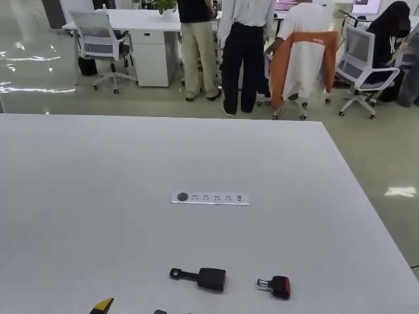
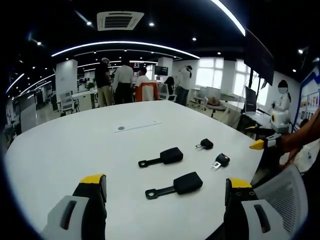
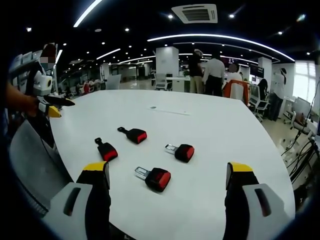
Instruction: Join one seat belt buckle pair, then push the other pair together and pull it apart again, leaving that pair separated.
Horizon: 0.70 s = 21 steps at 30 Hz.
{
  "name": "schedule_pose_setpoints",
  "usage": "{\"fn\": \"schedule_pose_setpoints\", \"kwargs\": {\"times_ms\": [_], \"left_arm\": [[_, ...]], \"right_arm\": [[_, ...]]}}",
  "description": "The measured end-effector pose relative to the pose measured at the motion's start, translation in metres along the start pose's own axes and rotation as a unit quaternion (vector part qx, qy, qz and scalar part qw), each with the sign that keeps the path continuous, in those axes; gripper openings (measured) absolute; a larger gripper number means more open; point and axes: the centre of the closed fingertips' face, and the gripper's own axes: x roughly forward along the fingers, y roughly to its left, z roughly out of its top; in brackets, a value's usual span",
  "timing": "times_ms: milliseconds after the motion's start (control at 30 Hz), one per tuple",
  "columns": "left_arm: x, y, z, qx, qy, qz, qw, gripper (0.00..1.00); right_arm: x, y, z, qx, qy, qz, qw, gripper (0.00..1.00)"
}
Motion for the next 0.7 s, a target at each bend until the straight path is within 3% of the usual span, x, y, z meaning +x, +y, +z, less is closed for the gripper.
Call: {"fn": "schedule_pose_setpoints", "kwargs": {"times_ms": [367,700], "left_arm": [[0.0021,0.0089,-0.0059,0.002,0.001,0.0,1.0,1.0],[0.0041,0.0036,-0.005,0.005,0.005,-0.003,1.0,1.0]], "right_arm": [[0.0027,0.0,-0.002,-0.002,0.0,0.003,1.0,0.96],[0.0014,0.0005,-0.0021,-0.004,0.005,0.005,1.0,0.96]]}}
